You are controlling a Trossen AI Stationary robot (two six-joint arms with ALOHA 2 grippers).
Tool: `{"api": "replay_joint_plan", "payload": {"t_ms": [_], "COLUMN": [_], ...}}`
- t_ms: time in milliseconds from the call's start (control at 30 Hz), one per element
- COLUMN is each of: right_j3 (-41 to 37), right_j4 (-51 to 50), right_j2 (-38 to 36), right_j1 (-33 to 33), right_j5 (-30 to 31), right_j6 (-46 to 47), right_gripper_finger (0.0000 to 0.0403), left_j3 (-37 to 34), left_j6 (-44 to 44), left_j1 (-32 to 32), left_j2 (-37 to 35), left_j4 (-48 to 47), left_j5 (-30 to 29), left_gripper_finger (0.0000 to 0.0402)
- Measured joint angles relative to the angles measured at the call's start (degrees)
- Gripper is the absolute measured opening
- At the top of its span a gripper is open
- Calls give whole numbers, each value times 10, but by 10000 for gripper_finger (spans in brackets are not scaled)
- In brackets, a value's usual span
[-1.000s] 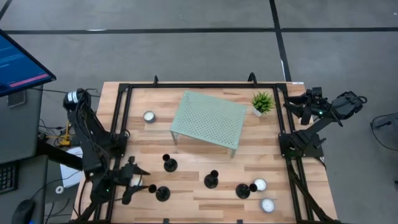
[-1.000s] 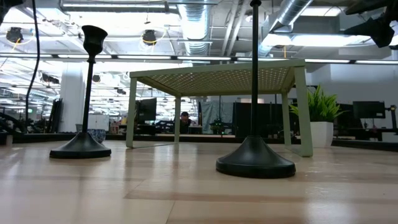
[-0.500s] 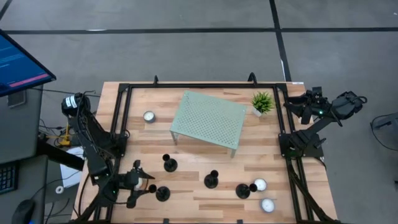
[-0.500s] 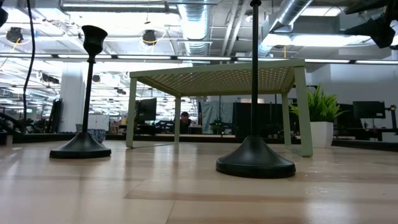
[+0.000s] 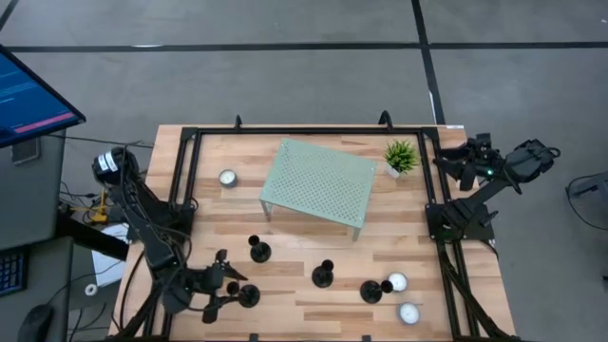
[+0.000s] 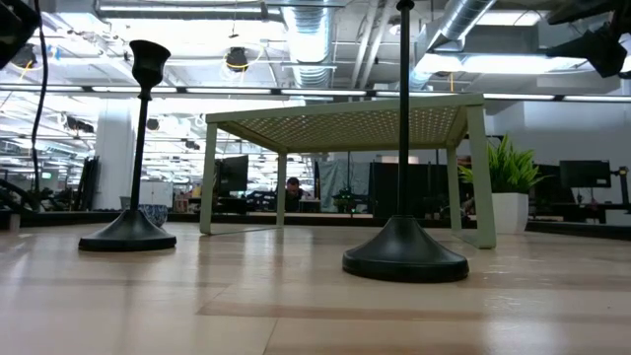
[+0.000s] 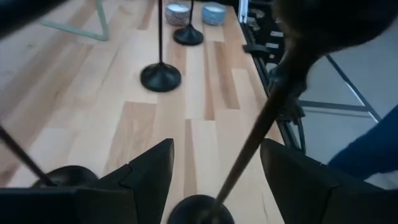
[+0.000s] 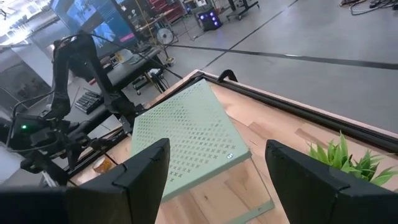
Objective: Pick & Place candle stick holders
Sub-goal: Put the black candle holder on the shelf
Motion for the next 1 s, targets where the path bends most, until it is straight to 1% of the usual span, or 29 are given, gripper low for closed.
{"api": "replay_joint_plan", "payload": {"t_ms": [100,200,267,433,467,500,600,733,867,1000], "right_j3": [0,0,0,0,0,0,0,0,0,0], "right_j4": [-7,-8,-9,-9,-9,-9,-9,-9,-8,-8], "right_j2": [0,0,0,0,0,0,0,0,0,0], "right_j1": [0,0,0,0,0,0,0,0,0,0], "right_j5": [-8,-11,-16,-23,-23,-23,-23,-23,-25,-25], "right_j6": [0,0,0,0,0,-3,-6,-6,-6,-6], "right_gripper_finger": [256,256,256,256,256,256,256,256,256,256], "left_j3": [0,0,0,0,0,0,0,23,73,153], "left_j6": [1,1,1,19,20,19,16,15,30,93], "left_j1": [5,7,7,7,7,7,7,11,34,74], "left_j2": [4,1,-5,-11,-11,-11,-14,-51,-104,-133], "left_j4": [4,5,6,6,6,6,17,19,20,25], "left_j5": [2,2,2,1,-2,-6,-31,-77,-123,-162], "left_gripper_finger": [238,207,169,41,22,16,15,12,12,12]}}
